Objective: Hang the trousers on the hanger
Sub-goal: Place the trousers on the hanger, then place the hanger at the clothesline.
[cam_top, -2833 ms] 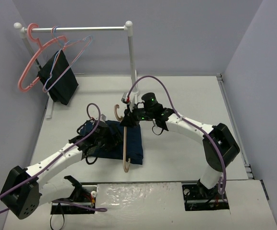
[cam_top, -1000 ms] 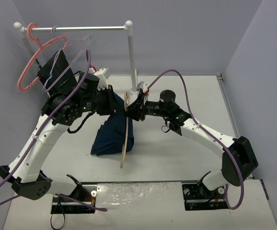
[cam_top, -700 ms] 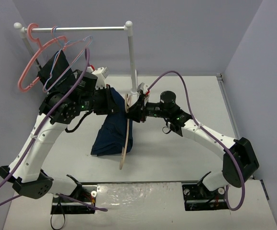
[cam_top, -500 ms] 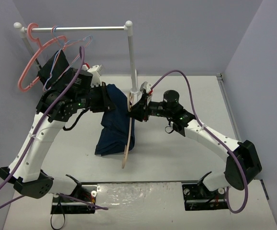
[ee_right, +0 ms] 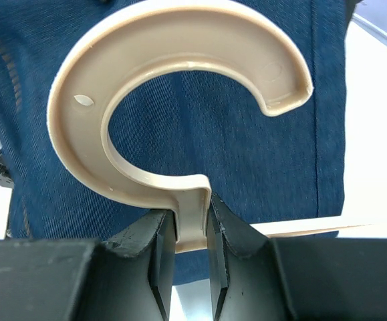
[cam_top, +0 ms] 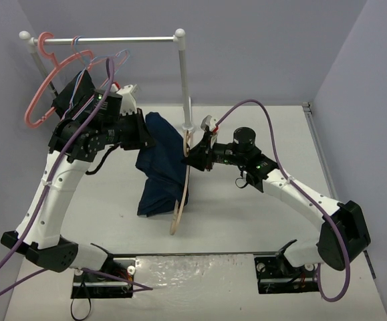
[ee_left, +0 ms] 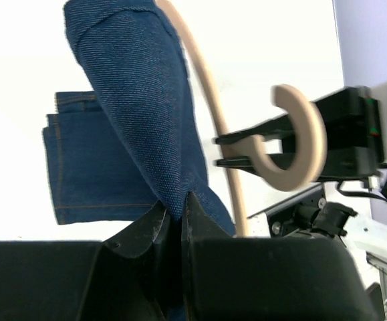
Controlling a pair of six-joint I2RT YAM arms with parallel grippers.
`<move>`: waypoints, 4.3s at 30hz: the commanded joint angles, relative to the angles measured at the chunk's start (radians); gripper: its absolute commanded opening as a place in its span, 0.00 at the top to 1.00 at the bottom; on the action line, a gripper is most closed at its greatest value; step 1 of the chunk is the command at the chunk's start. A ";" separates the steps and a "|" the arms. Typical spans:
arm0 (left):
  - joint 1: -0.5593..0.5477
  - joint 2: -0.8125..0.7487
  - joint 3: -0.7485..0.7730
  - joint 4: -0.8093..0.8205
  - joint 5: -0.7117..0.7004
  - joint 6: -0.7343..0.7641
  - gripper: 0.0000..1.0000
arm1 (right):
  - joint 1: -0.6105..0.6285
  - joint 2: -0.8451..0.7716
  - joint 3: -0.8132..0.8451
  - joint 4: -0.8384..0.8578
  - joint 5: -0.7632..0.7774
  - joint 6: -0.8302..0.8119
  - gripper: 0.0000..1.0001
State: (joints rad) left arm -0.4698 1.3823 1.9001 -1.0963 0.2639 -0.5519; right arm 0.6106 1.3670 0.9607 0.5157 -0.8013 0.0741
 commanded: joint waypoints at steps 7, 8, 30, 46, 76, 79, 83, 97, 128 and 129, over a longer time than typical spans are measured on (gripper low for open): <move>0.140 -0.109 -0.273 0.243 0.003 0.076 1.00 | -0.039 -0.104 0.167 -0.177 0.004 -0.065 1.00; 0.144 -0.114 -0.315 0.272 0.004 0.077 1.00 | -0.039 -0.105 0.186 -0.195 0.006 -0.072 1.00; 0.087 -0.032 -0.904 0.924 0.136 0.002 0.99 | -0.038 -0.099 0.548 -0.325 -0.009 -0.024 1.00; -0.135 0.022 -1.084 1.219 0.141 -0.140 0.29 | -0.042 -0.085 0.576 -0.377 0.064 -0.055 1.00; -0.094 -0.281 -0.345 0.363 -0.192 0.290 0.15 | -0.052 0.005 0.672 -0.652 0.315 -0.144 1.00; -0.211 -0.203 -0.269 0.344 -0.238 0.312 0.15 | -0.051 0.028 0.688 -0.663 0.344 -0.138 1.00; -0.333 -0.122 -0.183 0.355 -0.273 0.326 0.15 | -0.052 0.041 0.702 -0.675 0.371 -0.137 1.00; -0.405 0.023 -0.109 0.339 -0.209 0.320 0.29 | -0.051 0.044 0.717 -0.678 0.405 -0.157 1.00; -0.378 -0.109 -0.141 0.362 -0.343 0.319 1.00 | -0.052 -0.046 0.669 -0.682 0.426 -0.151 0.32; -0.368 -0.112 -0.127 0.351 -0.357 0.319 1.00 | -0.053 -0.067 0.666 -0.688 0.436 -0.152 0.31</move>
State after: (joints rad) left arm -0.8619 1.3282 1.6731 -0.7871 -0.0086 -0.2420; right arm 0.5632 1.4015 1.6085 -0.2618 -0.4012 -0.0787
